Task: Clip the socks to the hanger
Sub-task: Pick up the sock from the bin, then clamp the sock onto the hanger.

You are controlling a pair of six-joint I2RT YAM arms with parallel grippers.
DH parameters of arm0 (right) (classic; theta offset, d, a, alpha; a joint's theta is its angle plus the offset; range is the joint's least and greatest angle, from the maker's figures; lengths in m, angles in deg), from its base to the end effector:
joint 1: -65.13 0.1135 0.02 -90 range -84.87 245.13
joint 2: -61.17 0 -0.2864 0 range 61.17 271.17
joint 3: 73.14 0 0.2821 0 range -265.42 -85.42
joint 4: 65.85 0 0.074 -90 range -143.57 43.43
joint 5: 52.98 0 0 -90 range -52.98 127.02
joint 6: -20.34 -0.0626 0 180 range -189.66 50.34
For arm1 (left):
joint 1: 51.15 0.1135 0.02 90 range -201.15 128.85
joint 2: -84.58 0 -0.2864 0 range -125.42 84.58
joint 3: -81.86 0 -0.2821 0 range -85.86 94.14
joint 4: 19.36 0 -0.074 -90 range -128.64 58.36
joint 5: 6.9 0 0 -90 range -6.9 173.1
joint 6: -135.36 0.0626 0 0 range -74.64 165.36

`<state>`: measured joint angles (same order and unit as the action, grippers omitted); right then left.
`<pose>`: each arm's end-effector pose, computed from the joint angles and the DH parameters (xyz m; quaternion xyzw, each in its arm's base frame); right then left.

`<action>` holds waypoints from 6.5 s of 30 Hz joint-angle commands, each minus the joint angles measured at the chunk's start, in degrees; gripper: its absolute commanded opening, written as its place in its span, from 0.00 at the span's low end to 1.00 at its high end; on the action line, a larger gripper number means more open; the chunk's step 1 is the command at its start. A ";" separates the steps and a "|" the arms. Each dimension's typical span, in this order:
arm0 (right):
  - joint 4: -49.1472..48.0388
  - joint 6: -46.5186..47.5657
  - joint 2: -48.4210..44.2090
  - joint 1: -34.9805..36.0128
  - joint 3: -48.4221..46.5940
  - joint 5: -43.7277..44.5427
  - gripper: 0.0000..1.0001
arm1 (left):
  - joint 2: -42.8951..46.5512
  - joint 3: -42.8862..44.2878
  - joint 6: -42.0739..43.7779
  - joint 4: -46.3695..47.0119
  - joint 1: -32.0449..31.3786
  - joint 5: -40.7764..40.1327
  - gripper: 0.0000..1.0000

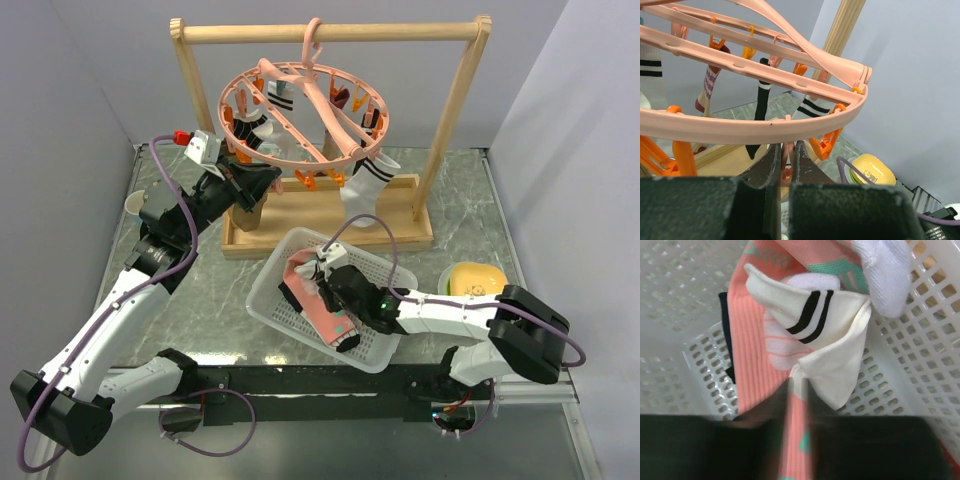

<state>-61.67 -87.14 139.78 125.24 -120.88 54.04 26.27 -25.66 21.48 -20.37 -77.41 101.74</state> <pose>0.1729 0.2641 0.1726 -0.2553 0.8422 0.1835 0.4379 0.2359 -0.1387 0.4566 0.1396 0.6105 -0.4188 0.6577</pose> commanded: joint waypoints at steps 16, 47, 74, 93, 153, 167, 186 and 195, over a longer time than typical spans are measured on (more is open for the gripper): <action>-3.94 0.95 4.97 1.32 -1.62 2.23 0.34 | 1.97 0.44 -1.17 -1.25 0.51 1.85 0.01; 30.50 19.04 -19.02 1.23 -39.05 -25.00 0.00 | 3.19 -0.97 0.06 0.86 0.68 9.93 0.01; 22.70 35.94 -8.38 -1.58 -46.45 -18.52 0.00 | 5.48 -3.95 -0.64 1.56 0.68 8.10 0.01; 17.24 35.05 -5.40 -4.04 -44.60 -19.83 0.00 | 3.11 -2.11 -1.44 2.62 -0.63 10.11 0.01; 11.79 29.87 -2.05 -0.44 -45.92 -10.60 0.00 | 1.70 -3.60 5.42 0.07 -5.11 -7.82 0.01; 10.21 31.45 -3.81 -0.18 -45.40 -7.88 0.00 | 1.88 -3.87 5.33 -0.28 -5.03 -7.82 0.01; 10.21 31.71 -3.20 -0.26 -45.57 -7.61 0.00 | 3.37 -4.22 5.16 0.16 -4.33 -7.30 0.21; 10.38 31.80 -3.81 -0.18 -44.78 -6.47 0.00 | 5.48 -5.36 3.49 -0.54 -2.48 -6.51 0.40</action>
<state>-48.46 -56.06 138.23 124.63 -165.69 46.02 29.77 -29.94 26.07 -19.54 -80.63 93.65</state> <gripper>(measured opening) 0.009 0.397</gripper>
